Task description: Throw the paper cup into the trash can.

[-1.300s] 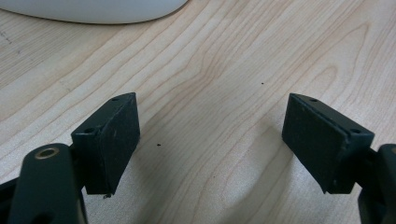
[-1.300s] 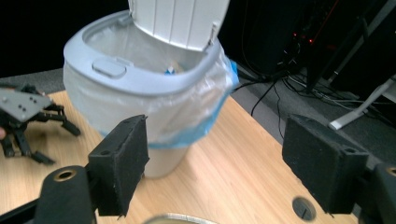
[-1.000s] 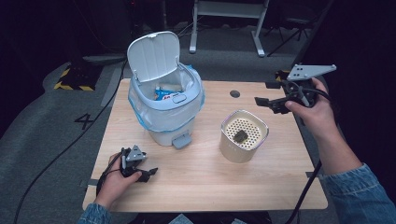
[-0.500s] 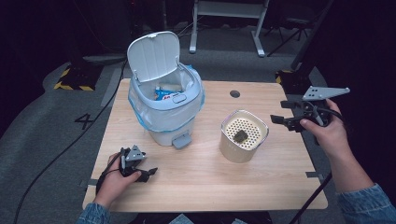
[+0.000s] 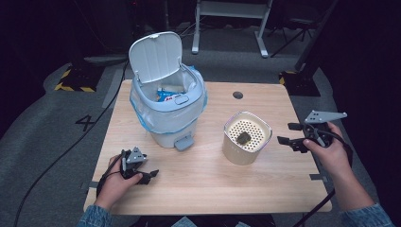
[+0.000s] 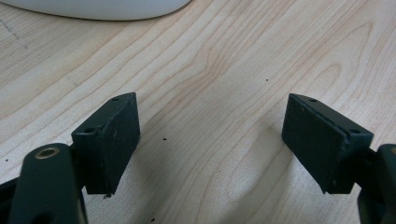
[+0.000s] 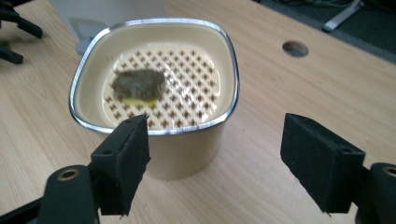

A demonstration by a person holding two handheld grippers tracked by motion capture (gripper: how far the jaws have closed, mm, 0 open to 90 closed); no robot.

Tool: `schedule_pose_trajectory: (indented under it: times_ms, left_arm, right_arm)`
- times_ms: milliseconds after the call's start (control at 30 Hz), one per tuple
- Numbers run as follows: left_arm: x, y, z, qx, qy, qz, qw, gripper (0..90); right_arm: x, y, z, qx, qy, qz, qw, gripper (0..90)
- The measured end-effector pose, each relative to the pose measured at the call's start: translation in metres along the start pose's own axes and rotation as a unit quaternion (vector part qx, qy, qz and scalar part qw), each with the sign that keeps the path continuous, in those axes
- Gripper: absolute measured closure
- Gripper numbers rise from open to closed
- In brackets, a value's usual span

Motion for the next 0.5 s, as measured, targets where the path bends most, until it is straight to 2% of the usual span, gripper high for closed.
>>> schedule_pose_trajectory:
  times_ms: [133, 167, 300, 500]
  left_arm:
    - [0.000, 0.000, 0.000, 0.000, -0.001, -0.001, 1.0000, 19.8]
    - [0.000, 0.000, 0.000, 0.000, -0.001, -0.001, 1.0000, 19.8]
    - [0.000, 0.000, 0.000, 0.000, -0.002, -0.001, 1.0000, 19.8]
    - [0.000, 0.000, 0.000, 0.000, -0.001, 0.000, 1.0000, 19.8]
  right_arm:
    - [0.000, -0.006, 0.024, -0.005, -0.019, -0.023, 0.9995, 23.7]
    - [0.002, -0.010, 0.034, -0.003, -0.024, -0.021, 0.9995, 23.7]
    - [0.004, -0.016, 0.050, -0.014, -0.017, -0.012, 0.9997, 23.5]
    - [0.006, -0.032, 0.077, -0.030, -0.026, -0.006, 0.9992, 22.3]
Point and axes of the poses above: each handheld gripper's, and its own axes: y roughly backward along the jaws, z roughly out of its underside, x roughly to its right, the point moved 5 cm from there along -y, roughly forward along the jaws, and after that the axes turned 11 degrees about -z, right-handed, at the moved point
